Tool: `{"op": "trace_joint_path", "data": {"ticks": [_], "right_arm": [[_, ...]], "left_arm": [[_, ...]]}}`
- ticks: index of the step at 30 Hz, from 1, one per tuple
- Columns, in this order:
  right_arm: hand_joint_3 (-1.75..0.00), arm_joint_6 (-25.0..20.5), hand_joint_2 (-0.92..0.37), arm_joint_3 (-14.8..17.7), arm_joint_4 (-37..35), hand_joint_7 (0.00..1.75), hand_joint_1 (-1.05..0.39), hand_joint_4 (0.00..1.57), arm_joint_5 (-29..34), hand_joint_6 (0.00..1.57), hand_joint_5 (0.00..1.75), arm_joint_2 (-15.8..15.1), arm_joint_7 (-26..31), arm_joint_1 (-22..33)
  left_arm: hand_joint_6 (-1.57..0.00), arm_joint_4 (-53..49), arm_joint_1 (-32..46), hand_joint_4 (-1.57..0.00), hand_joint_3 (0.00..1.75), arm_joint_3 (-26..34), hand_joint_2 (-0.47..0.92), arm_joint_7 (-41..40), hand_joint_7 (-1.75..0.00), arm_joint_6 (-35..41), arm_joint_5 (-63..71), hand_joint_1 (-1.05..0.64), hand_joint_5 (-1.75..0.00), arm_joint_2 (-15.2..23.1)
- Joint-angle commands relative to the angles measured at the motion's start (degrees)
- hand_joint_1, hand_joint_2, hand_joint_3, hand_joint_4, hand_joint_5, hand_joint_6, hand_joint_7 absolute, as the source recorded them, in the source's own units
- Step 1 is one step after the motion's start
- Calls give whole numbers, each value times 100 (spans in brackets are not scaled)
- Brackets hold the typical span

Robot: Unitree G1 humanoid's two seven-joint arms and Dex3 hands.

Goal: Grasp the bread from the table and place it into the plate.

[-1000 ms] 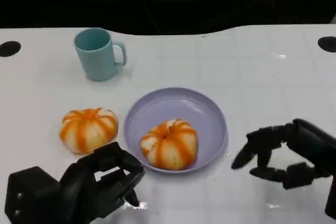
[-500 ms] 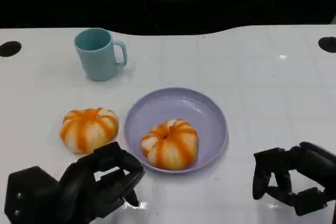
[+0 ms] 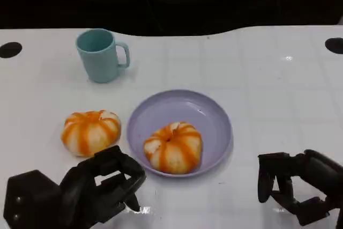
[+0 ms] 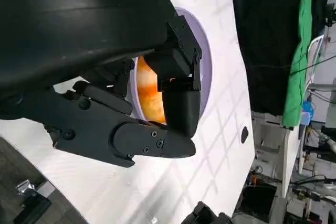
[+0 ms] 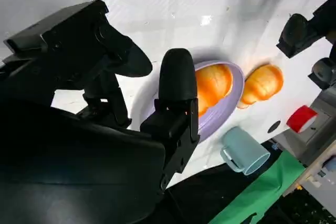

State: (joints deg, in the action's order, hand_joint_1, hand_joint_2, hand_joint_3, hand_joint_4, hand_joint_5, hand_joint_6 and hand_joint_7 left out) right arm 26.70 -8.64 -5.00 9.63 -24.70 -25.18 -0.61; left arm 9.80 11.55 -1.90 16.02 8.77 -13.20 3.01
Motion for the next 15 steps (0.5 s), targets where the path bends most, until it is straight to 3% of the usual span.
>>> {"op": "trace_joint_path", "data": {"ticks": [1, 15], "right_arm": [[-121, 136, -50, -18, -96, 157, -6, 74, 90, 55, 175, 4, 100, -83], [-120, 456, -47, -125, -373, 152, -8, 77, 343, 60, 175, 28, 364, -223]], "left_arm": [[-74, 8, -52, -74, 29, 78, 92, 2, -138, 6, -9, -51, -175, 92], [-72, -193, -105, -70, 31, 124, 92, 110, -139, -156, -8, -51, -175, 159]]}}
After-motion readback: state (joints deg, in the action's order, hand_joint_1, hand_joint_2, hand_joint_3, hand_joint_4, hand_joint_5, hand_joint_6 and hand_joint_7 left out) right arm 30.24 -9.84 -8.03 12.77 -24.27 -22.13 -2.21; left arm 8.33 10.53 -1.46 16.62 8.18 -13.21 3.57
